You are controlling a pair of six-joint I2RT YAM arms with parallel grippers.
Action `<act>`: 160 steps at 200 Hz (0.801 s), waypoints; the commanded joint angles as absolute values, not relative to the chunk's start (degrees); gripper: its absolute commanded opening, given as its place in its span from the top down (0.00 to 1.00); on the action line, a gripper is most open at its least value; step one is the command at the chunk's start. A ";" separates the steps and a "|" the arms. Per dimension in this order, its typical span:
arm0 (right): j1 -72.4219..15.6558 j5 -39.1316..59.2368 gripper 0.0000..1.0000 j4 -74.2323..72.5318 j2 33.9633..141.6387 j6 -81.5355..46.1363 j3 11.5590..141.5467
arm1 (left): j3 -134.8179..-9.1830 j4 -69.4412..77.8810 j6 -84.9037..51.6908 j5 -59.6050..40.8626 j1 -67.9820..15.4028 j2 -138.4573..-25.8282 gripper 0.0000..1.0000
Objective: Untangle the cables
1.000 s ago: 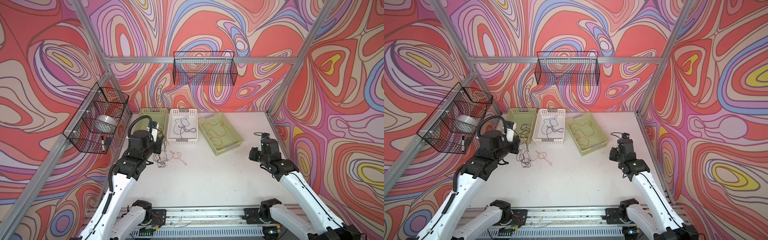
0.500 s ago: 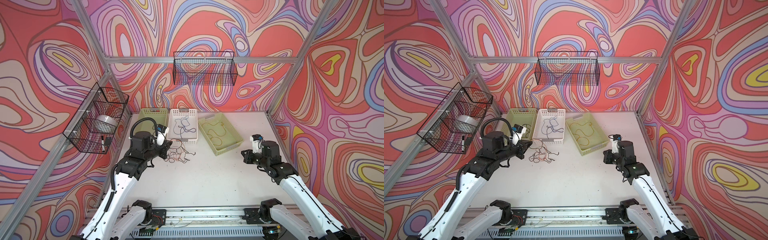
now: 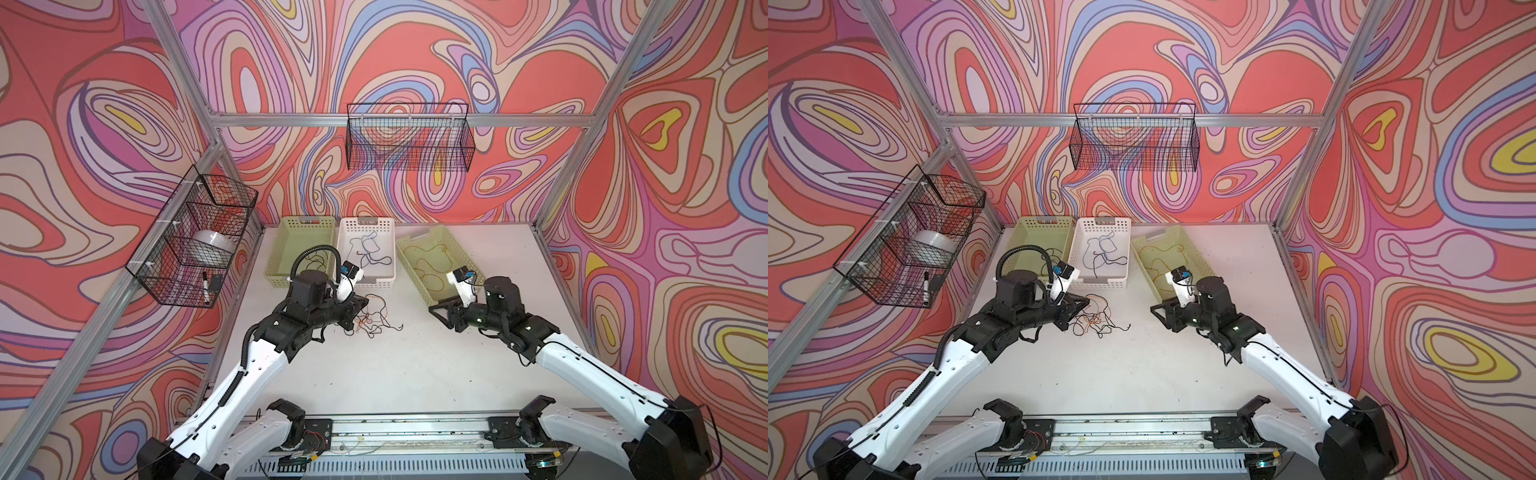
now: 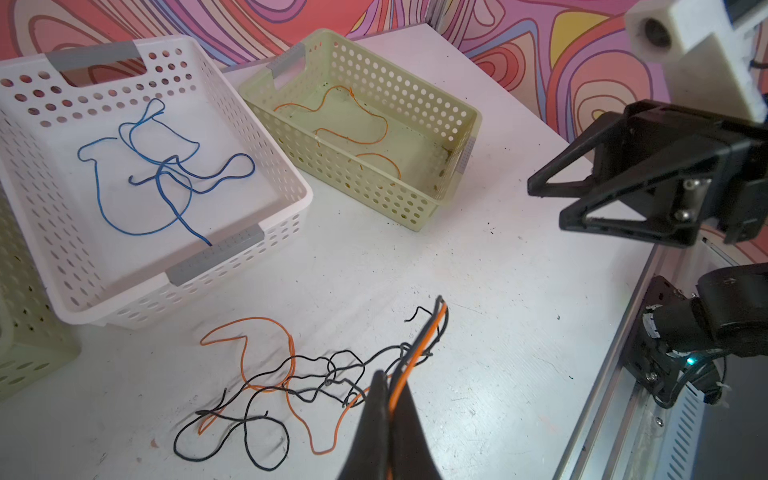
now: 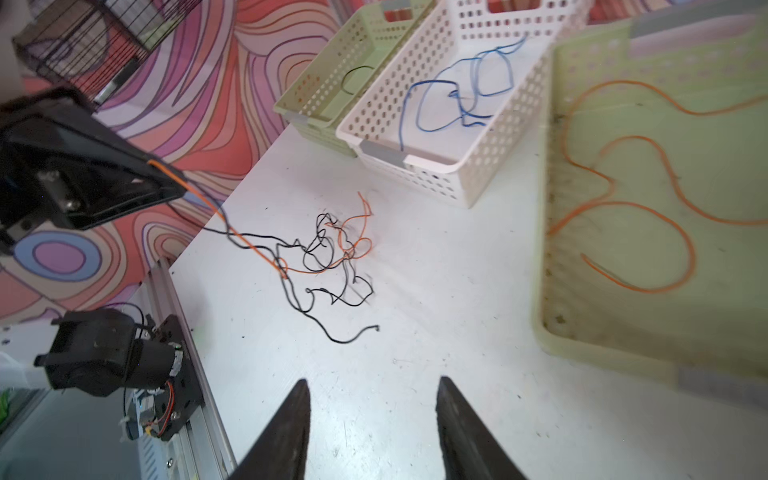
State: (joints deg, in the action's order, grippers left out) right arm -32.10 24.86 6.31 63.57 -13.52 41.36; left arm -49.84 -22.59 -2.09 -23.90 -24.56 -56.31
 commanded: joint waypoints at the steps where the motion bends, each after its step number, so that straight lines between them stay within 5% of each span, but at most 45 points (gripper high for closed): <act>1: -36.19 23.59 0.47 -4.59 67.33 -12.61 42.96 | -52.26 -20.54 -2.68 -22.81 -26.19 -57.01 1.00; 118: -40.06 32.66 0.57 -15.38 83.61 -13.01 48.33 | -55.80 -22.77 -1.29 -20.97 -29.54 -58.18 1.00; 143: -40.50 31.69 0.65 -16.13 85.07 -13.84 48.81 | -56.07 -22.59 -1.22 -21.53 -29.67 -58.34 1.00; 160: -40.61 29.58 0.83 -17.23 85.82 -15.53 49.27 | -56.25 -22.63 -1.22 -21.54 -29.72 -58.53 1.00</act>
State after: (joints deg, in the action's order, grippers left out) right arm -40.16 30.87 -14.44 84.38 -13.34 47.20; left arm -54.54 -22.52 -1.74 -21.17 -29.32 -58.19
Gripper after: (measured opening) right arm 0.266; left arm 0.048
